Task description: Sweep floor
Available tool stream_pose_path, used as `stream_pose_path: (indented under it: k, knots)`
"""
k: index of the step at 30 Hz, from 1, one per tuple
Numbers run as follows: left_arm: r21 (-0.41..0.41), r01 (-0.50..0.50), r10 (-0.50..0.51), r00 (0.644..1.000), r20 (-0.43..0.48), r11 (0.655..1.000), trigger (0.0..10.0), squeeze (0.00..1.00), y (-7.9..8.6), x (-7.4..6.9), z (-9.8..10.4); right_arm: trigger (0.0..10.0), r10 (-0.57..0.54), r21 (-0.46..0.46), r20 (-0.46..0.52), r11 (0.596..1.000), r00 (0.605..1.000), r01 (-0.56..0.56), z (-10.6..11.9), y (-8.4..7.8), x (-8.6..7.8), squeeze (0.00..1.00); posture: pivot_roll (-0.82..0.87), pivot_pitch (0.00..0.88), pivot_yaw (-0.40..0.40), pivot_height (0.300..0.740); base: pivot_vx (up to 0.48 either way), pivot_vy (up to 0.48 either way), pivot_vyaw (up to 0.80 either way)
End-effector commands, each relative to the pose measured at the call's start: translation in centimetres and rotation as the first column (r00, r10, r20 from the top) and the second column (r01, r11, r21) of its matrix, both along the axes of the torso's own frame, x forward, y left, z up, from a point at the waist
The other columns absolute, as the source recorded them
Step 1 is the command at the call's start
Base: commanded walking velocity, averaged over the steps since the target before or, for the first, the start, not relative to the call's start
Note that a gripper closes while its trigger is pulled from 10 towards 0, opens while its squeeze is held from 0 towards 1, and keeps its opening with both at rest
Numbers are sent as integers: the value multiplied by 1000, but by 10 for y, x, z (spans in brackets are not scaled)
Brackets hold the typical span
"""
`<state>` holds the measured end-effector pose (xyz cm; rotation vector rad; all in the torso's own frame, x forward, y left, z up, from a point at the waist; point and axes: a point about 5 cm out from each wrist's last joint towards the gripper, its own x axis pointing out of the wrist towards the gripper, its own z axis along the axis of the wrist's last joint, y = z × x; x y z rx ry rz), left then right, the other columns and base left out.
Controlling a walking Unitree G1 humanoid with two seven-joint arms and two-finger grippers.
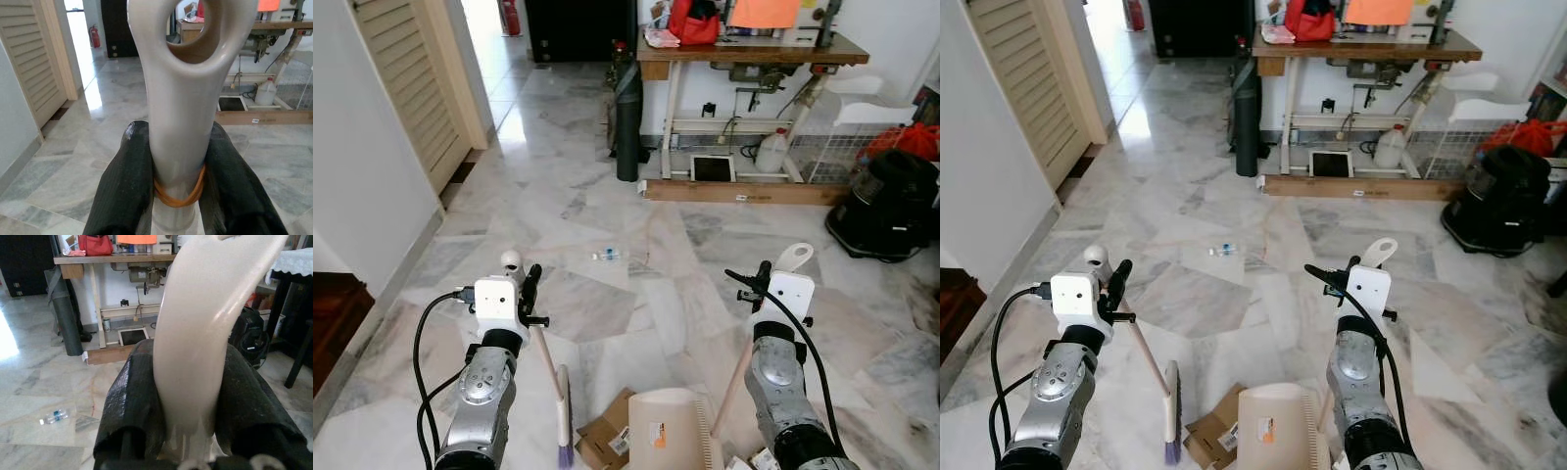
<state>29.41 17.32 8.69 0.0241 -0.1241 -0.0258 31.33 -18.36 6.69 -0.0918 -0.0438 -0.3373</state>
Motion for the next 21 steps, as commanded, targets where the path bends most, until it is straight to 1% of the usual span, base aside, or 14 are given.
stream_pose_path:
  k: [1,9,15,21]
  knots:
    - [13,15,-15,999,41,1000,10000,0,-3,4,10,10000,-6,9,39,1000,999,5,8,0,5,0,88,0,23,740,0,0,0]
    - [10,28,-29,999,42,1000,10000,0,-4,4,11,10000,-1,12,41,1000,999,0,9,0,5,0,86,0,26,740,0,0,0]
    - [13,15,-16,999,45,1000,10000,0,-3,4,12,10000,41,11,50,999,998,-42,10,5,7,0,87,0,24,740,0,0,0]
    - [14,13,-14,999,44,1000,10000,0,-3,4,12,10000,62,14,59,998,996,-63,12,8,7,0,89,0,23,740,266,0,0]
